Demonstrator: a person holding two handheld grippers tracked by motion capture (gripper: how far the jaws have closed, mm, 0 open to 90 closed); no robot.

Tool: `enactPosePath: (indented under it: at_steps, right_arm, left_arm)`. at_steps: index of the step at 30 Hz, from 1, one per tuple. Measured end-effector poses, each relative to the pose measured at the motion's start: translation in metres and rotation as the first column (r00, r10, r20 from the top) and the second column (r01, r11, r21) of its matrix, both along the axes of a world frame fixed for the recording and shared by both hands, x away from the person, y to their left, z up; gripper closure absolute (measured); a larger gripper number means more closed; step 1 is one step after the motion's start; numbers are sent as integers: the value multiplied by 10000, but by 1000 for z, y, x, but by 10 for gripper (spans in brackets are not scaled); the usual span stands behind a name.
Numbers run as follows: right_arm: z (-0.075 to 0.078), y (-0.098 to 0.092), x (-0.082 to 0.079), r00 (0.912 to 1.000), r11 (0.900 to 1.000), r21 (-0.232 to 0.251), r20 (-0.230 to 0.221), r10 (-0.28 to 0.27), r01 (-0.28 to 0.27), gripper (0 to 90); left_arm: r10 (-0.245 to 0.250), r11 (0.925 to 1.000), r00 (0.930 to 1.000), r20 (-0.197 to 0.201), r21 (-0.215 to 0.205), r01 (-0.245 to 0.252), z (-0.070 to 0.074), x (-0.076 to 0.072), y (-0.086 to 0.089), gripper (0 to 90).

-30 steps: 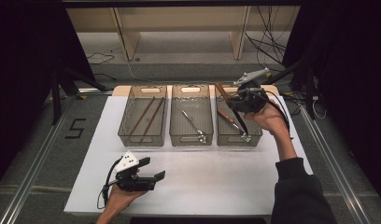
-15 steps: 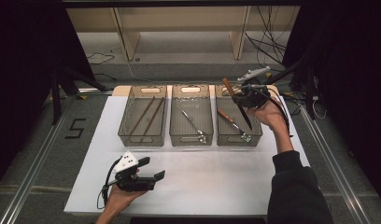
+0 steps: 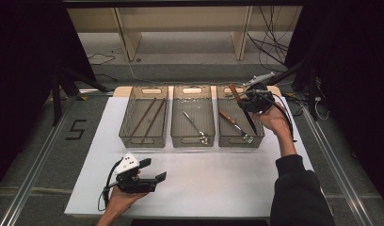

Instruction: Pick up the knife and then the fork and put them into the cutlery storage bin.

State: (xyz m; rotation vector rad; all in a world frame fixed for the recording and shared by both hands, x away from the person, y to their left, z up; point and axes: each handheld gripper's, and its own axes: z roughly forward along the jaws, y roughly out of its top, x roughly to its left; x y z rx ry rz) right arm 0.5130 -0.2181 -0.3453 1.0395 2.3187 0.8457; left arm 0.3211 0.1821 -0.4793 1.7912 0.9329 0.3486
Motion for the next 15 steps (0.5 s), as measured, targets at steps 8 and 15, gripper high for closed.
enactPosePath:
  at_steps: [8,15]
  right_arm:
    - [-7,-2,1,9999,9999,-93,-97,-93,92,770]
    - [-11,-5,1,9998,9999,-31,-155,-134,133,770]
  left_arm:
    - [-4,10000,10000,-8,3,4,0,0,0,161]
    - [-14,10000,10000,-11,15,14,0,0,0,161]
